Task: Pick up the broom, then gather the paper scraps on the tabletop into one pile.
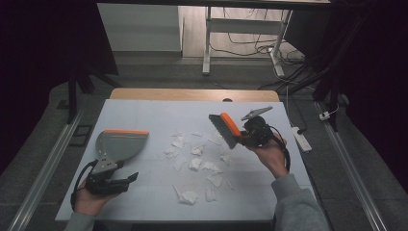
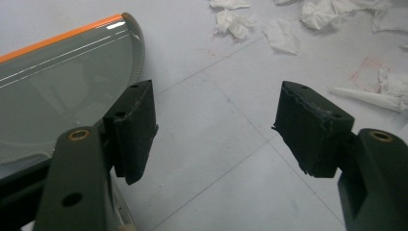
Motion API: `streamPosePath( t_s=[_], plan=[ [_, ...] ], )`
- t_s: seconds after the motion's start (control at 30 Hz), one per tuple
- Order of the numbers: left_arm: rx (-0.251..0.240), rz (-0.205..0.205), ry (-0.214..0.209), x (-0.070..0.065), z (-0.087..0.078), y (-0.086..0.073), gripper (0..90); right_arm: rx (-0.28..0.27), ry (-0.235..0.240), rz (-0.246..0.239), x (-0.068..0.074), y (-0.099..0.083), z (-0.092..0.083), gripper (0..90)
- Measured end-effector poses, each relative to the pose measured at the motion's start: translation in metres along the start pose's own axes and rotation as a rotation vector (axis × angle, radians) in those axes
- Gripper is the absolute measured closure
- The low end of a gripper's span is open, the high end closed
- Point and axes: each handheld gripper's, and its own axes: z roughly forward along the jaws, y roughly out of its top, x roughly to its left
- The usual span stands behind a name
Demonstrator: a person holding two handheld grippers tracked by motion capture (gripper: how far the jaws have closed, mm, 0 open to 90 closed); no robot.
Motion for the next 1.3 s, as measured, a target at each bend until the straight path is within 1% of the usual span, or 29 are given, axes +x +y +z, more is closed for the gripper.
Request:
streamPosePath(
  t_s=[0.13,0.23,0.37,0.43,0.5,0.6,0.67,0.7,0.77,0.8,0.83,0.9,0.93,0.97,1.03,1.1,1.2,1.23,1.27,1.3],
  plan=[
    [-0.004,-0.010,0.001,0.002,0.000,-0.002,31.8,0.059,-0.031,0.004,-0.011,0.014,0.003,70.2],
    [-0.010,-0.020,-0.010,0.003,0.002,-0.002,32.1,0.101,-0.048,0.023,-0.020,0.024,0.008,70.3],
    [-0.008,-0.004,-0.015,0.002,0.004,-0.002,31.1,0.174,-0.074,0.036,-0.033,0.034,0.020,70.2],
    [-0.013,-0.005,-0.018,0.004,0.004,-0.002,30.5,0.206,-0.096,0.031,-0.039,0.039,0.029,70.3],
    [-0.016,-0.010,-0.020,0.006,0.004,-0.003,30.3,0.227,-0.095,0.034,-0.044,0.042,0.038,70.3],
    [-0.012,-0.011,-0.023,0.008,0.006,-0.004,30.3,0.268,-0.107,0.030,-0.049,0.044,0.052,70.4],
    [-0.011,-0.011,-0.026,0.008,0.007,-0.005,30.3,0.299,-0.125,0.027,-0.053,0.044,0.062,70.5],
    [-0.010,-0.009,-0.025,0.008,0.007,-0.005,30.3,0.312,-0.130,0.034,-0.054,0.043,0.066,70.6],
    [-0.011,-0.010,-0.026,0.009,0.007,-0.006,30.3,0.331,-0.117,0.031,-0.057,0.042,0.072,70.6],
    [-0.013,-0.012,-0.027,0.009,0.006,-0.006,30.3,0.325,-0.120,0.031,-0.057,0.043,0.073,70.7],
    [-0.014,-0.015,-0.028,0.009,0.007,-0.006,30.3,0.327,-0.116,0.026,-0.057,0.044,0.075,70.7],
    [-0.014,-0.017,-0.028,0.009,0.007,-0.006,30.4,0.352,-0.081,0.021,-0.055,0.048,0.077,70.7],
    [-0.013,-0.016,-0.027,0.008,0.007,-0.006,30.4,0.367,-0.073,0.018,-0.053,0.050,0.078,70.7],
    [-0.012,-0.014,-0.026,0.008,0.008,-0.006,30.3,0.376,-0.072,-0.006,-0.051,0.052,0.080,70.7],
    [-0.010,-0.016,-0.026,0.008,0.008,-0.006,30.4,0.395,-0.050,-0.034,-0.045,0.055,0.083,70.7],
    [-0.009,-0.016,-0.027,0.008,0.008,-0.006,30.4,0.409,-0.048,-0.063,-0.036,0.058,0.086,70.8],
    [-0.008,-0.013,-0.027,0.008,0.008,-0.006,30.4,0.416,-0.032,-0.125,-0.024,0.058,0.087,70.9],
    [-0.008,-0.011,-0.026,0.007,0.008,-0.006,30.4,0.413,-0.015,-0.136,-0.020,0.057,0.085,70.8],
    [-0.006,-0.008,-0.028,0.007,0.009,-0.006,30.5,0.412,0.012,-0.137,-0.014,0.055,0.083,70.8],
    [-0.006,-0.006,-0.029,0.007,0.009,-0.006,30.5,0.405,0.039,-0.157,-0.009,0.053,0.081,70.8]
  ],
)
